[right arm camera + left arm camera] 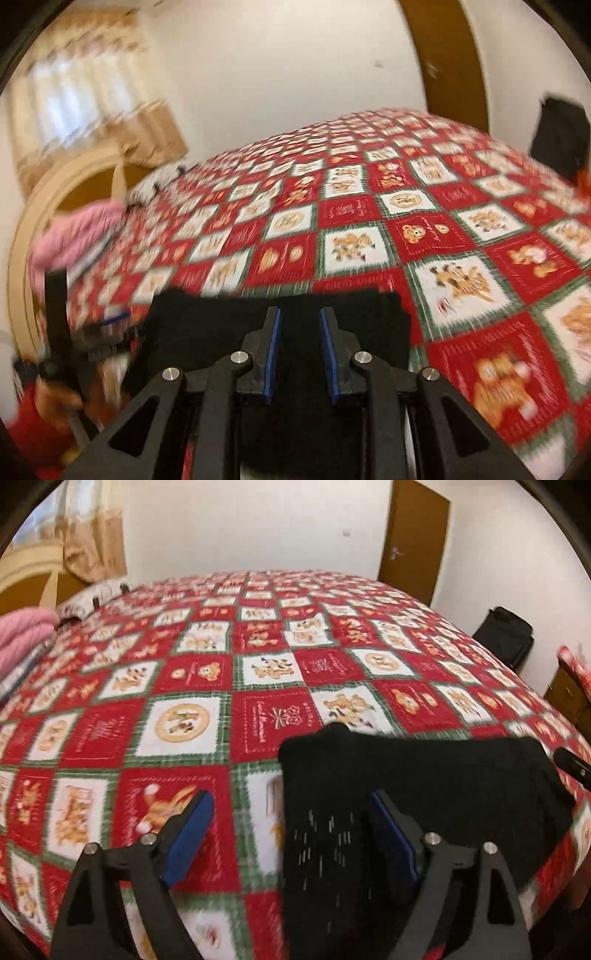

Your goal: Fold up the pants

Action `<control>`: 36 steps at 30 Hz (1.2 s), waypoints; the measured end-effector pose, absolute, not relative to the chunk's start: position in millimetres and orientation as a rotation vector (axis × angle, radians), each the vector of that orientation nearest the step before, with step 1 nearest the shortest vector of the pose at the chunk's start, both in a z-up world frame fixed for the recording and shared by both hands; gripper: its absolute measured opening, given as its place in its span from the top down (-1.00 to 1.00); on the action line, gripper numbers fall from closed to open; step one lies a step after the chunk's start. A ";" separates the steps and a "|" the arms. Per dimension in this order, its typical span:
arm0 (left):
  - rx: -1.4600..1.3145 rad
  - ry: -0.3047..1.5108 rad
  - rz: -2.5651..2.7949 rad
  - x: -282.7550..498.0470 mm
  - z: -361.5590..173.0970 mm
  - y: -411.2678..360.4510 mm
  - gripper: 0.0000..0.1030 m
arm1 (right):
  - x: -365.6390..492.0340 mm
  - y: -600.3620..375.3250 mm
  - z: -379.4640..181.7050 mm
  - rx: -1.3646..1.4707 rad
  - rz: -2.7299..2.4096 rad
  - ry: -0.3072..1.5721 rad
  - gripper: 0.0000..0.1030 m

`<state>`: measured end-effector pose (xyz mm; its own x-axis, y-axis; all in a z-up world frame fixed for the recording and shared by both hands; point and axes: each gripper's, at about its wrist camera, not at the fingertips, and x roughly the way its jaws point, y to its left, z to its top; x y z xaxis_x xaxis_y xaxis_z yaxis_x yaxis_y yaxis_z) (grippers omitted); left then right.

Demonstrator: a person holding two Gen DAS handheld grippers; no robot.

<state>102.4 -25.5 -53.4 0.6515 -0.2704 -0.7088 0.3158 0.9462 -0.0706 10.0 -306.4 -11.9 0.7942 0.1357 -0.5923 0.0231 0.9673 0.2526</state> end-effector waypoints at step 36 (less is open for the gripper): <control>0.163 0.705 -0.352 39.6 -5.6 -48.4 -0.73 | -7.4 -253.2 -8.3 0.386 0.029 0.717 -0.06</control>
<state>39.6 -48.4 -5.6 0.7059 -0.2608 -0.6585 0.3696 0.9288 0.0284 -7.4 -253.2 -8.3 0.7563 0.1572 -0.6350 0.1049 0.9290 0.3549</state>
